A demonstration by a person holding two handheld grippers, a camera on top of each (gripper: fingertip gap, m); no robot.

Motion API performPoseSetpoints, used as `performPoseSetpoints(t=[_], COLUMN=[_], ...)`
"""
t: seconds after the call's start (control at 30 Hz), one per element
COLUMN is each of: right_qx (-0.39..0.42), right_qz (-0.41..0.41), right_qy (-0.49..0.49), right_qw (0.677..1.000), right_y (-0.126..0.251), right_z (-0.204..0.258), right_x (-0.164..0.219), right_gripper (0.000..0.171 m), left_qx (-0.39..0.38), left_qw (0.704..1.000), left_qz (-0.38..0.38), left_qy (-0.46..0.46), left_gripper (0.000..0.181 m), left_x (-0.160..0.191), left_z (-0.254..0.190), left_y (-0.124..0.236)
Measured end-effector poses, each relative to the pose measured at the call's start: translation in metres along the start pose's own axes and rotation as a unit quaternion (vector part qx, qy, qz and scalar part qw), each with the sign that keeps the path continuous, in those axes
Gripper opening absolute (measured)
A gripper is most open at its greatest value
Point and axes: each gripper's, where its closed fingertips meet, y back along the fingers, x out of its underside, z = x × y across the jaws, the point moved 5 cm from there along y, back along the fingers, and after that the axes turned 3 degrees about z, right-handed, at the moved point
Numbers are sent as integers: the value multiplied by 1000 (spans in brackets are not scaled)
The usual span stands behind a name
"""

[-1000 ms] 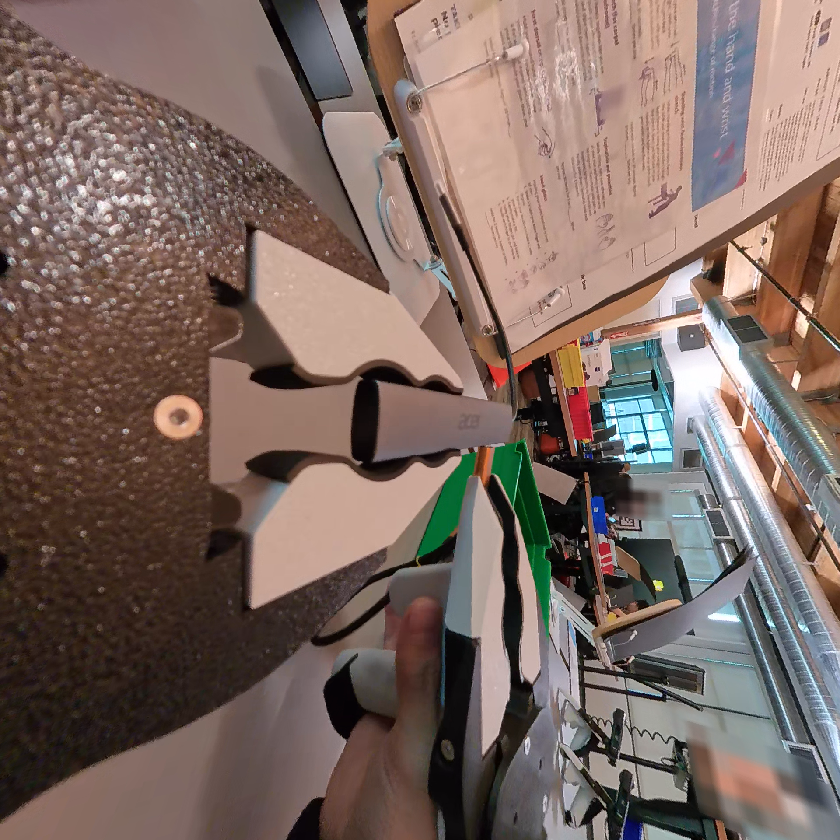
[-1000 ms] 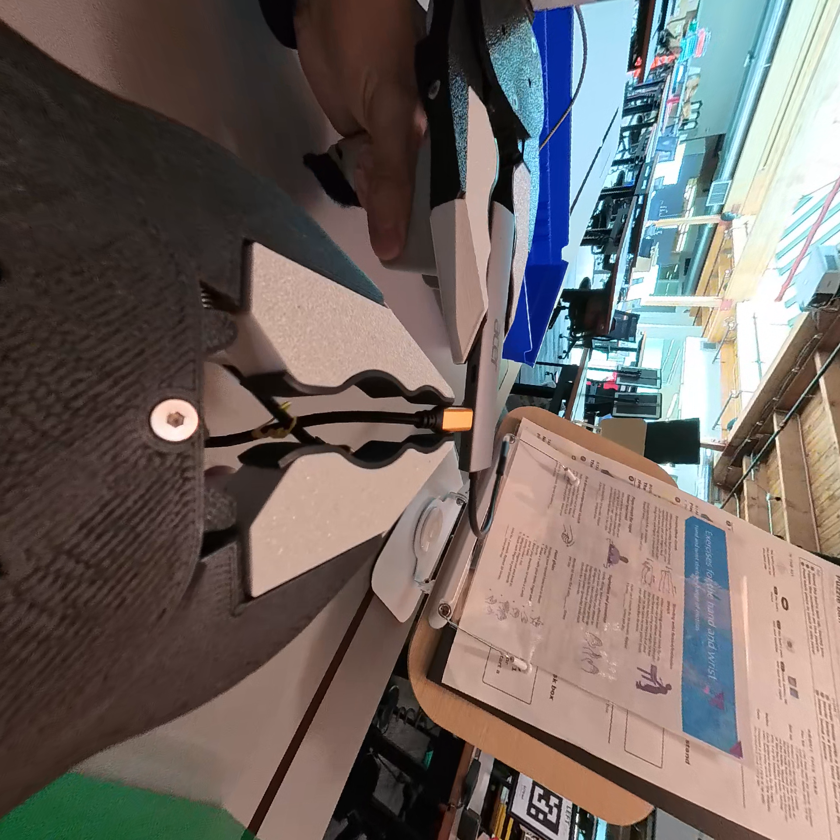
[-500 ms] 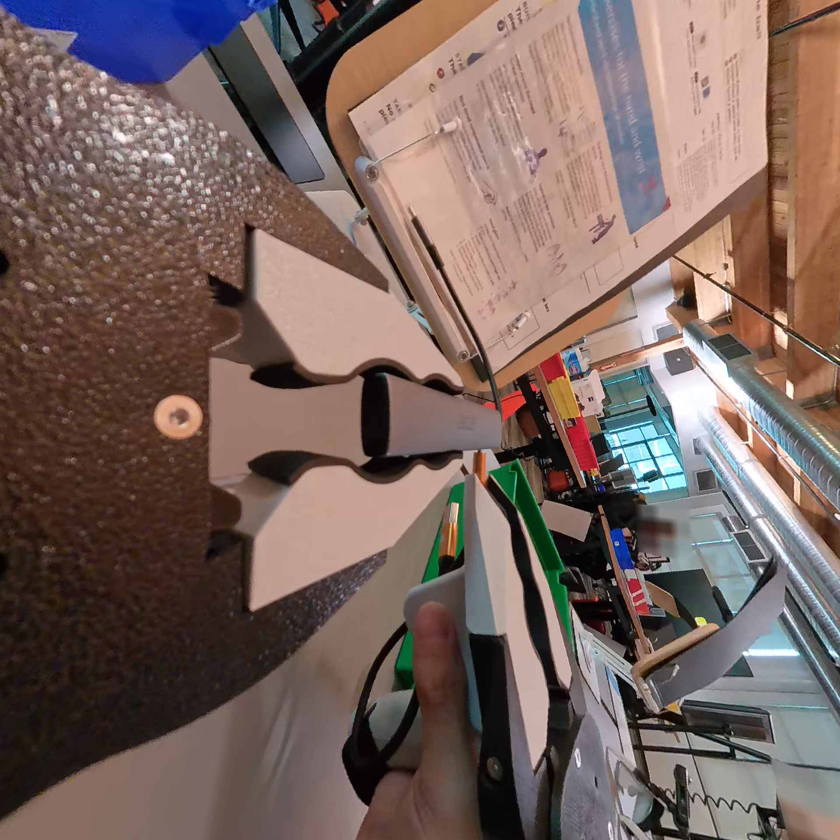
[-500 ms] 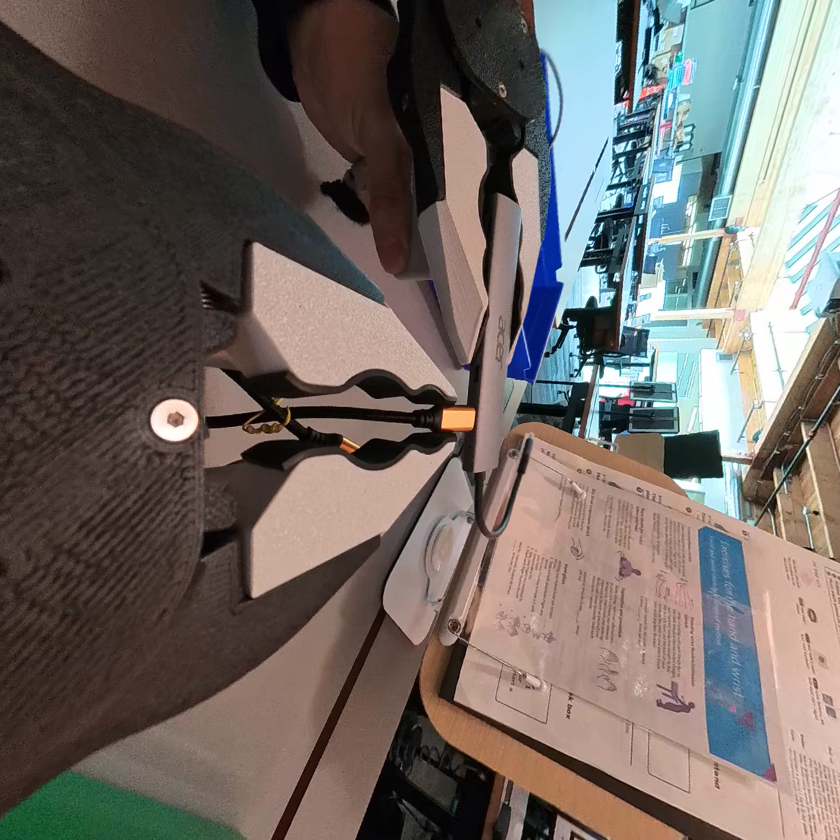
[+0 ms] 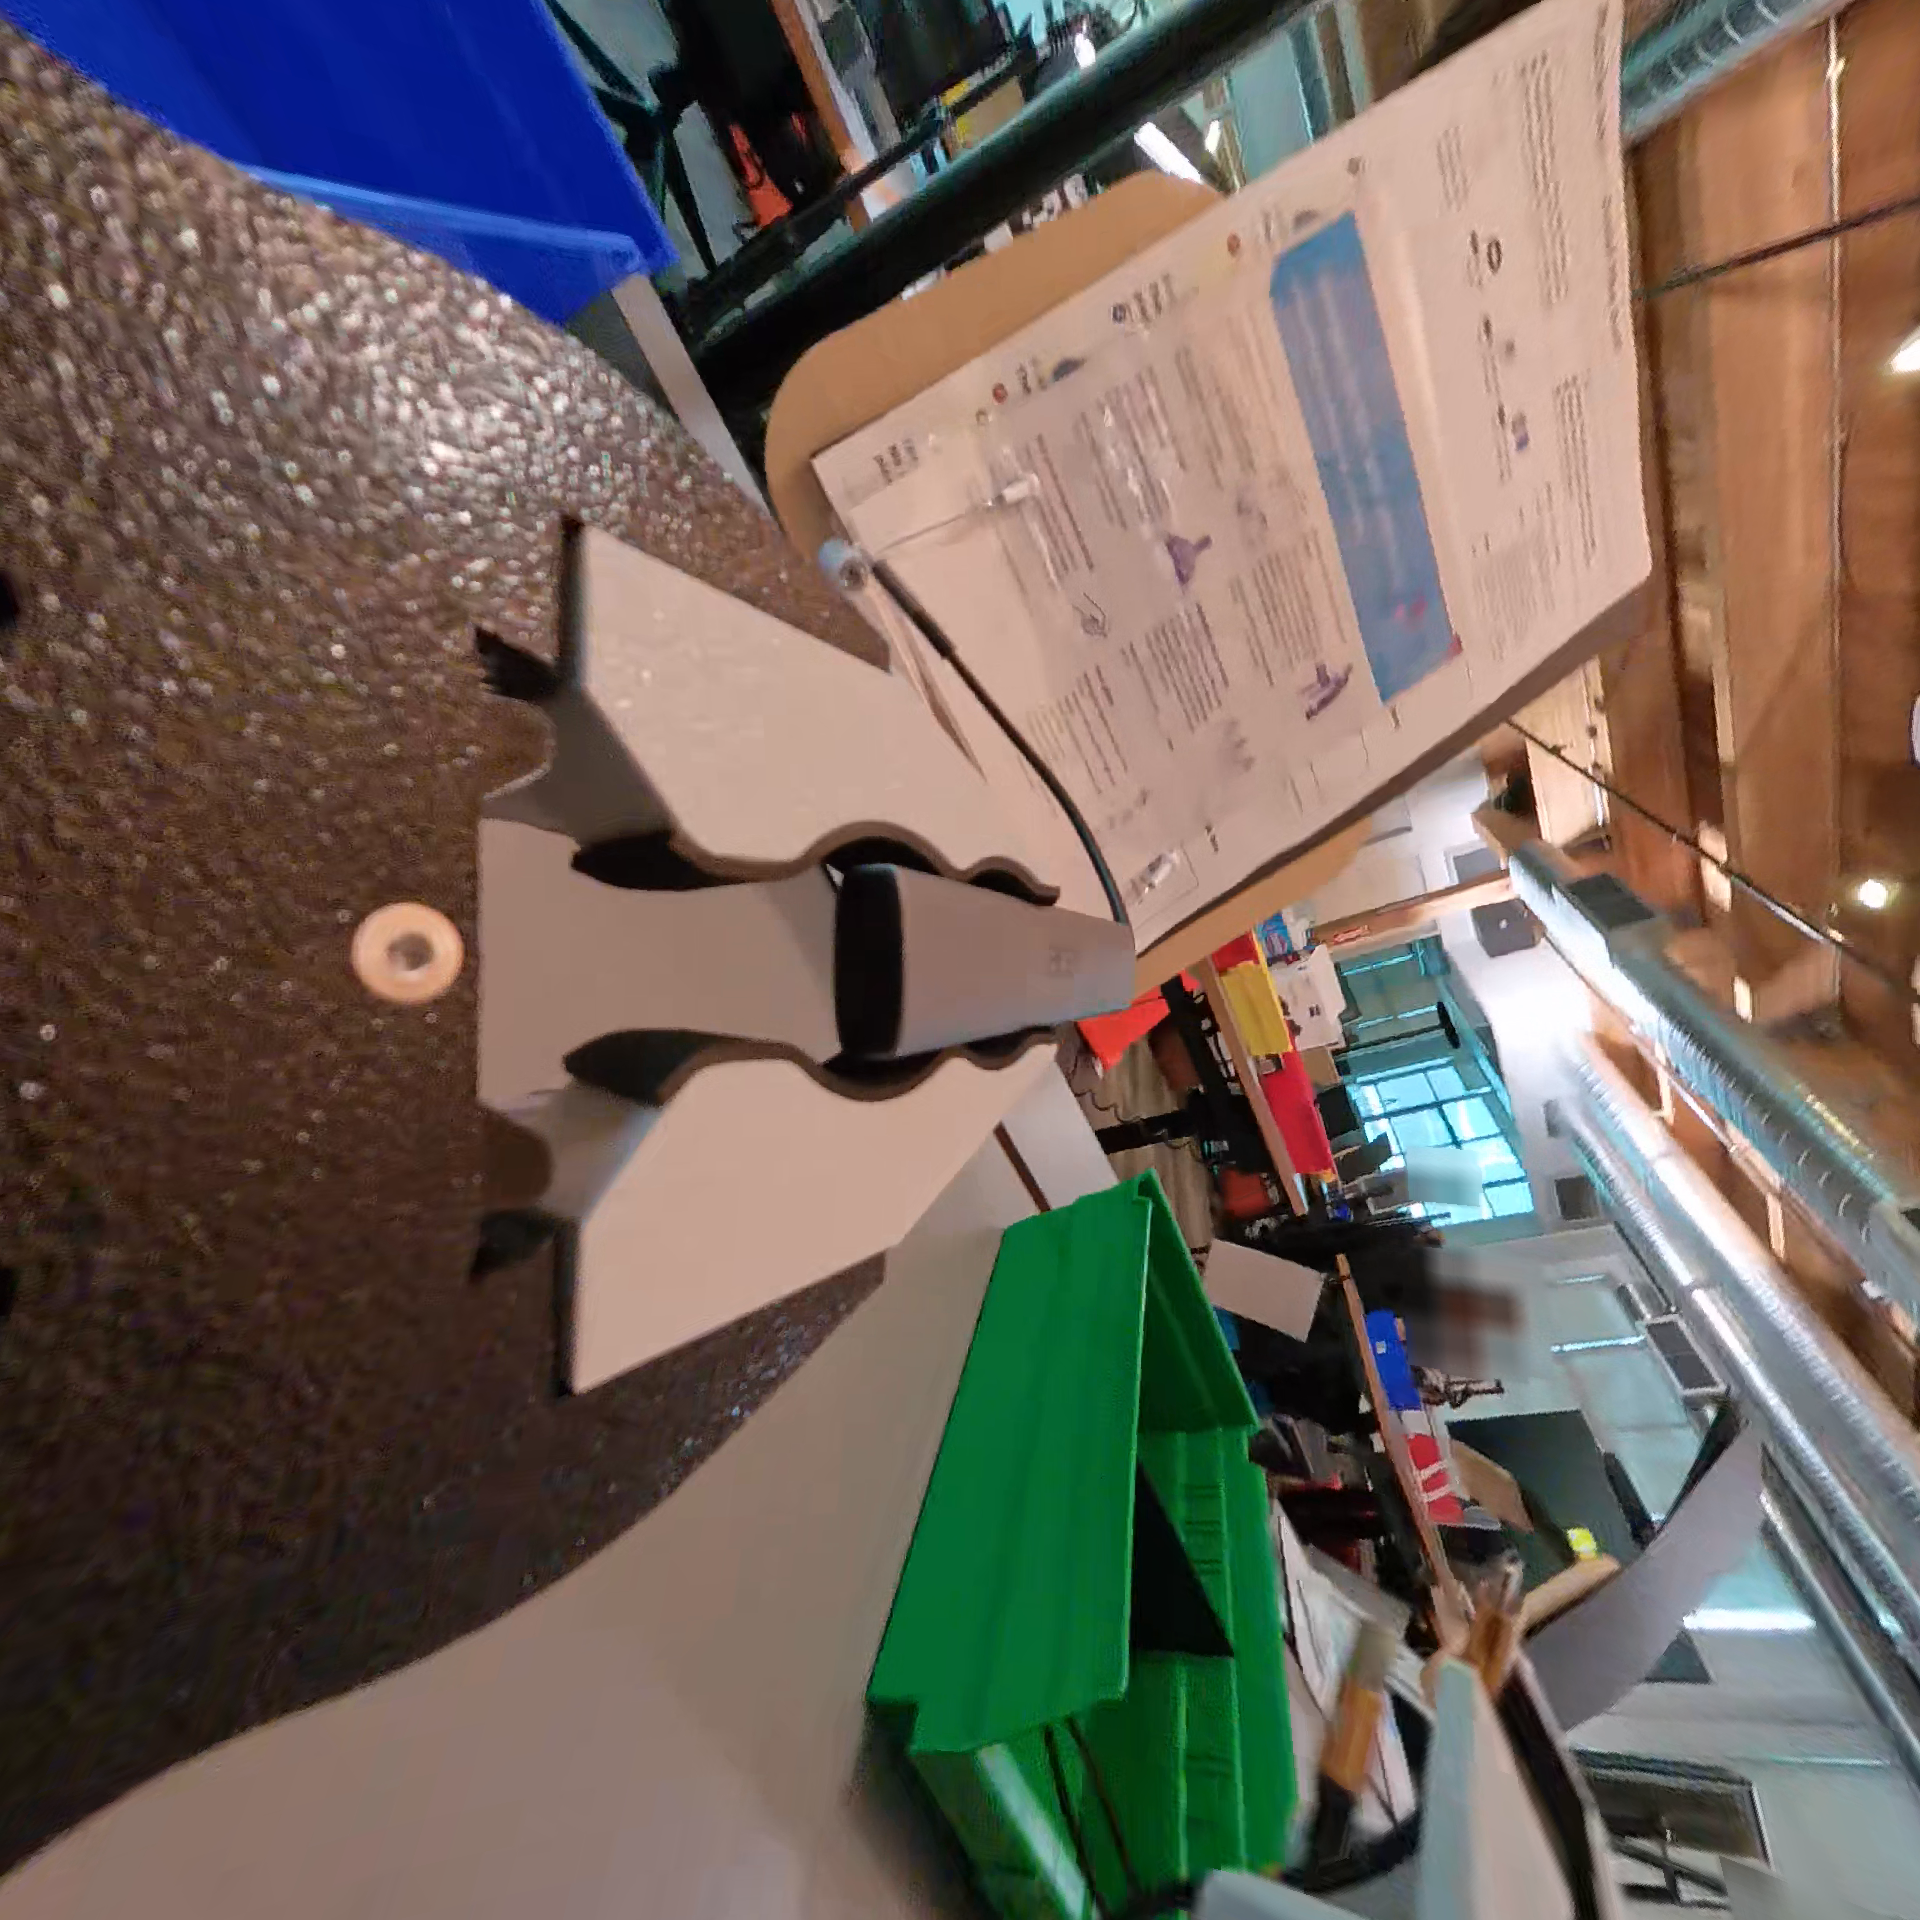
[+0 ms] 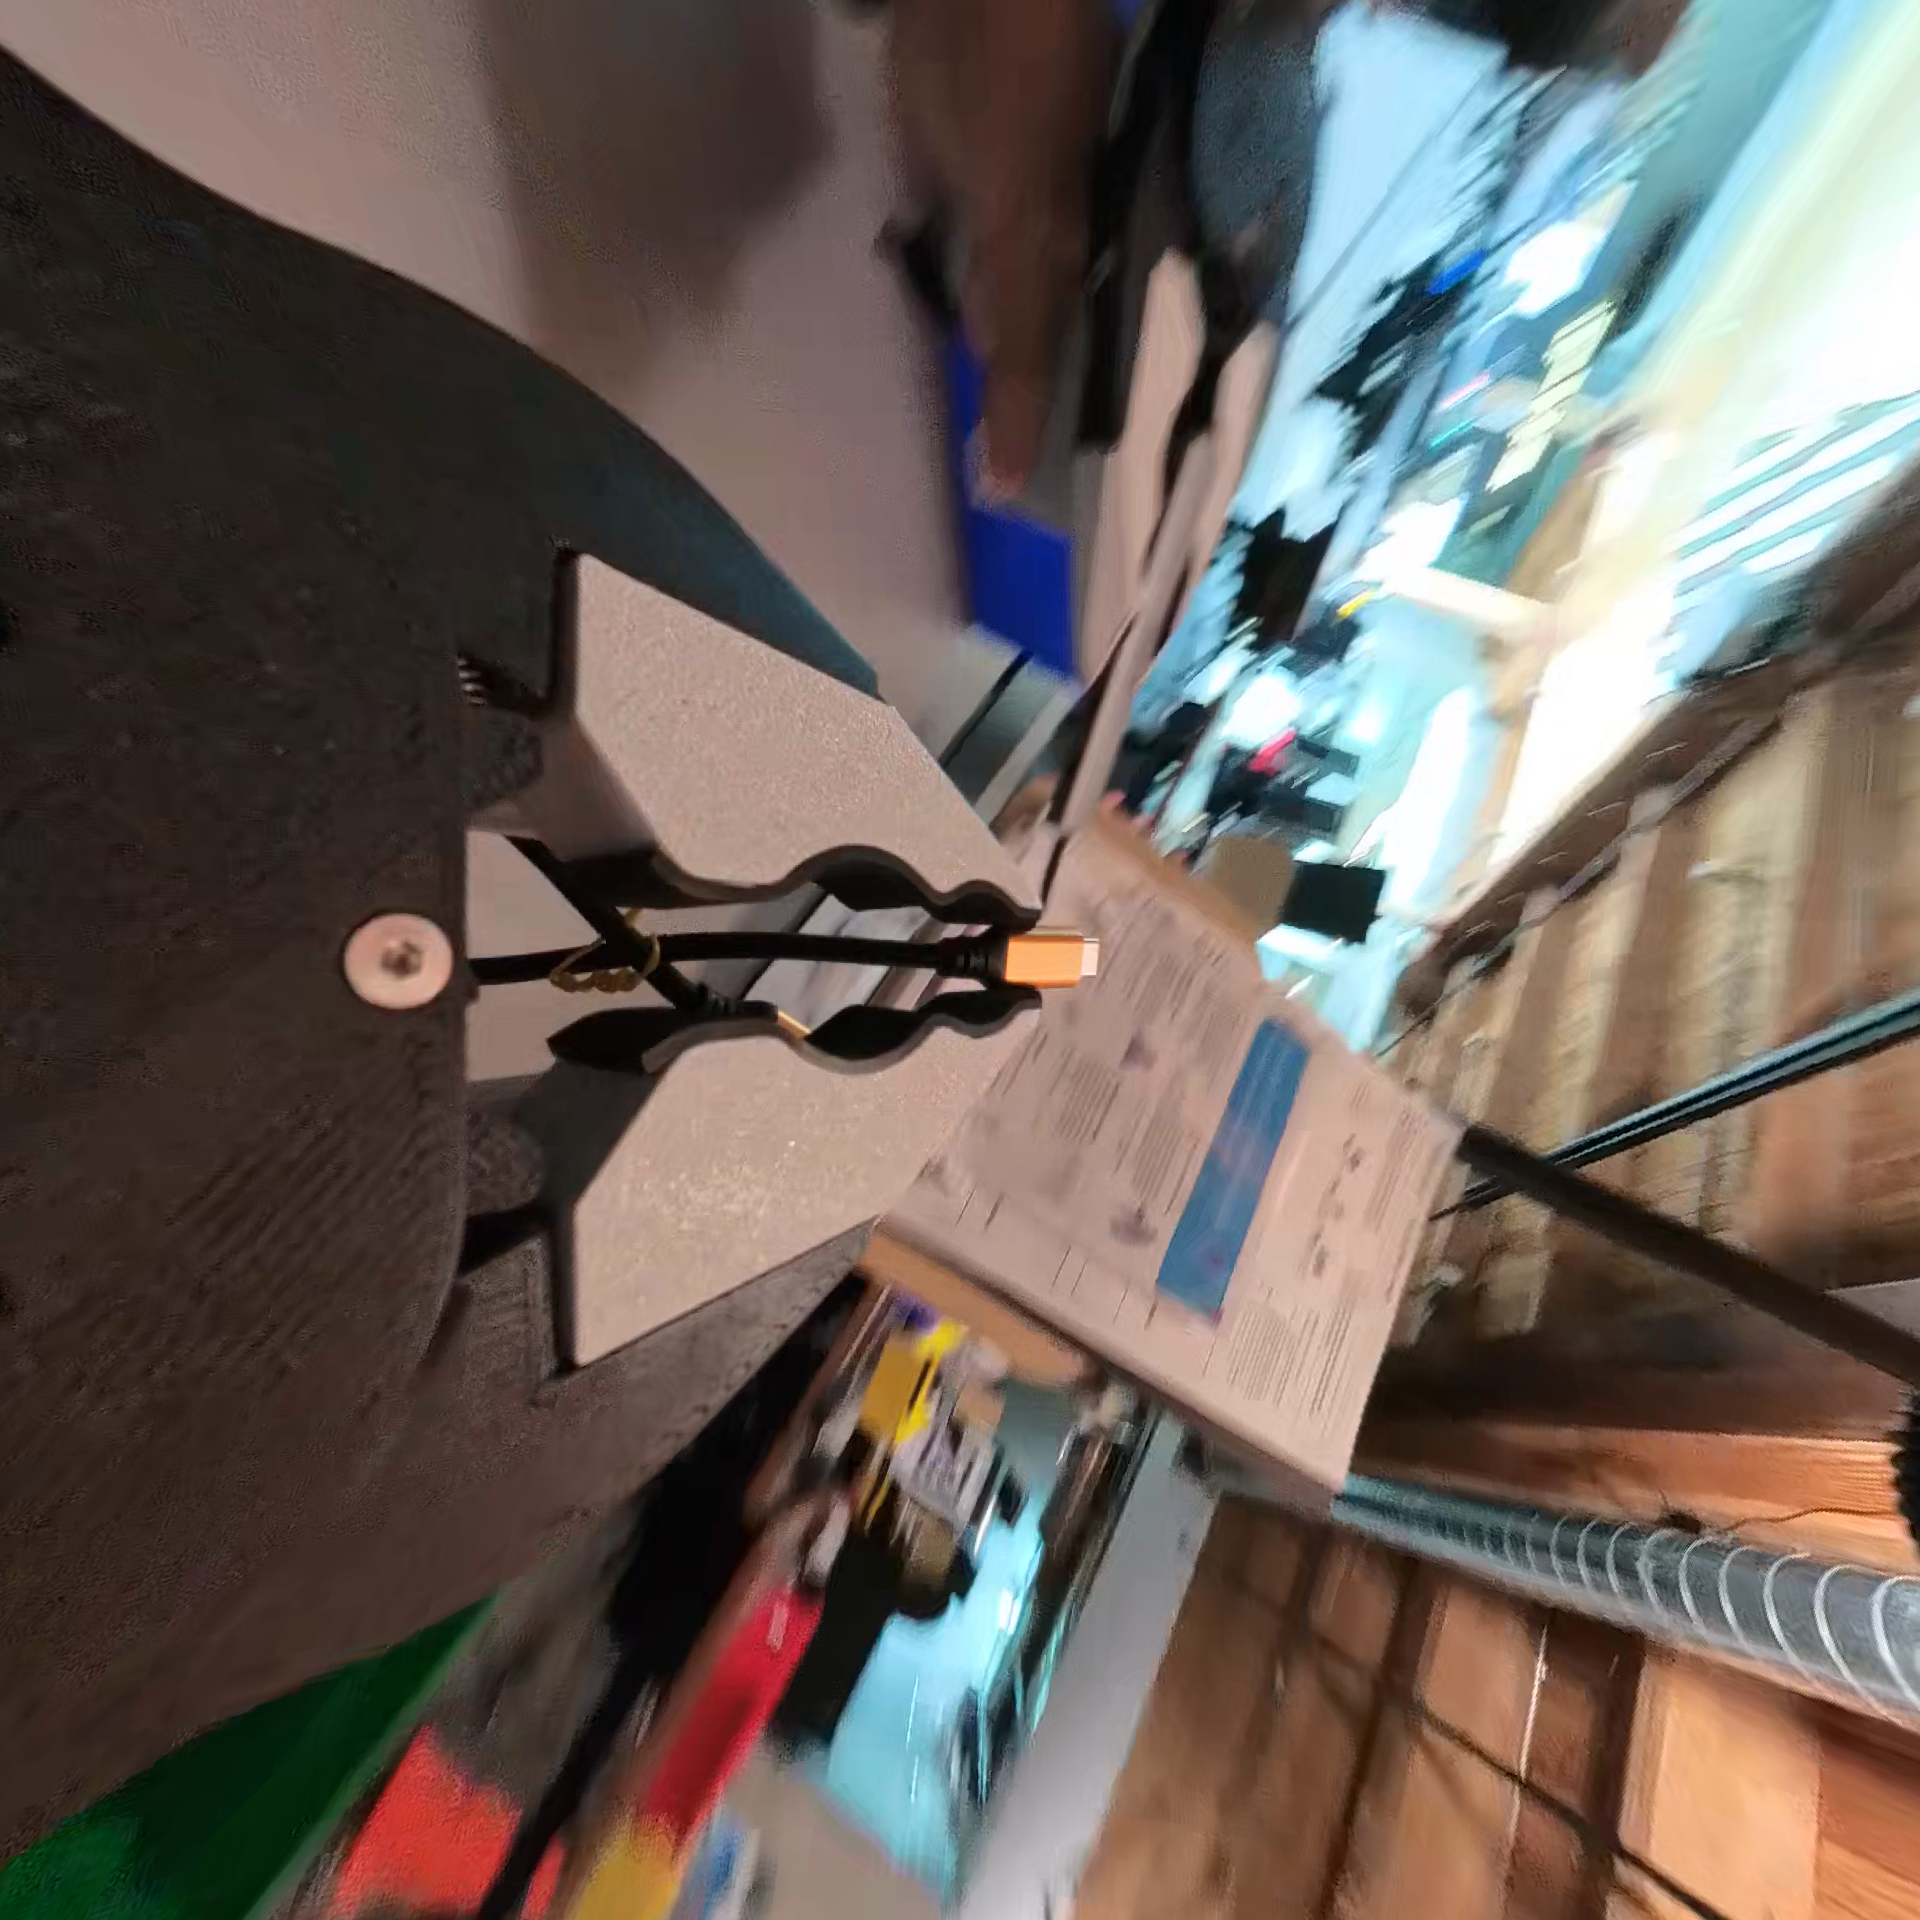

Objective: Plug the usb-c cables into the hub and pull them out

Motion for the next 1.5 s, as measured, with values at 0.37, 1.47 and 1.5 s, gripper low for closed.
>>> performPoseSetpoints(t=[0.37, 1.47, 1.5], right_qx=[-78, -367, -367], right_qz=[334, 7, 11], right_qy=[229, -334, -329], right_qw=[911, 868, 870], right_y=[36, -7, -6], right_z=[-123, 60, 59], right_x=[98, 14, 14], right_gripper=[11, 22, 22], left_qx=[31, 478, 480], left_qw=[997, 838, 838], left_qz=[25, -123, -121], left_qy=[63, 232, 232], left_gripper=[22, 22, 22], left_x=[19, -11, -12], left_z=[-3, -74, -76], left_y=[-7, 23, 23])
